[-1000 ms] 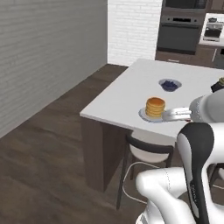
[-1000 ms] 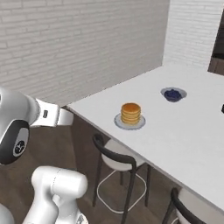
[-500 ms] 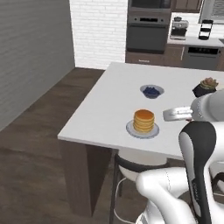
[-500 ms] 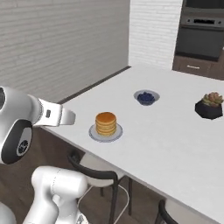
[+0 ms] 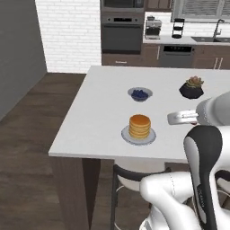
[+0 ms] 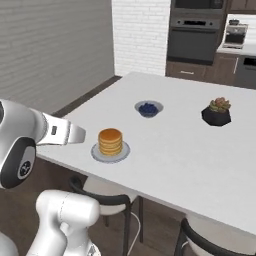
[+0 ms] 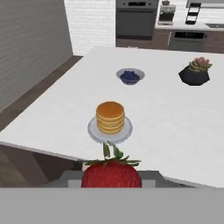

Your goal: Take the strawberry from the fridge and place it on top of the pancake, located on the dining counter.

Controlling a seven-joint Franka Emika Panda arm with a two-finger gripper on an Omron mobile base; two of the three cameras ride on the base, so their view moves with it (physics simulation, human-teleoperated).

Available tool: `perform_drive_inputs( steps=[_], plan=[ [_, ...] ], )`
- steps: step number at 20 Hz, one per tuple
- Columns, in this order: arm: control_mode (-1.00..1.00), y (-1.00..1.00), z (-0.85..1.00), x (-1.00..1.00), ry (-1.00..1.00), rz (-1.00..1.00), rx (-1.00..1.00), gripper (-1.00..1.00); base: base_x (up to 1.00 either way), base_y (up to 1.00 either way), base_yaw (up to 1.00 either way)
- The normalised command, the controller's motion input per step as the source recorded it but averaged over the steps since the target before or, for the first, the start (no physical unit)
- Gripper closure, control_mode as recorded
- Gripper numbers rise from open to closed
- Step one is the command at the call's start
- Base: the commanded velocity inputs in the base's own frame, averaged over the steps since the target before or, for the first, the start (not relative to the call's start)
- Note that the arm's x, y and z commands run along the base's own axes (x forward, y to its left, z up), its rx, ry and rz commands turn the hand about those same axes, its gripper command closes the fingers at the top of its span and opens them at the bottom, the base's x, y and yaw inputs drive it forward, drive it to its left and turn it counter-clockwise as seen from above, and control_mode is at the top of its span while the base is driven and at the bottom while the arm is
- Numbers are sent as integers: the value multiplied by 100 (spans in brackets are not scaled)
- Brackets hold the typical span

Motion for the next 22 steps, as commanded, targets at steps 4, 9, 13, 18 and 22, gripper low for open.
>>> perform_drive_inputs(
  steps=[4,9,13,18,22],
  plan=[
    [100,0,0,0,0,0,0,100,54,64,-34],
    [-100,29,0,30,9,-3,-5,100,21,28,-9],
    [-100,3,-10,65,24,0,-1,100,0,0,0],
    [-100,-13,-25,54,21,4,0,100,0,0,0],
    [-100,-3,-45,20,10,6,0,100,0,0,0]
  ],
)
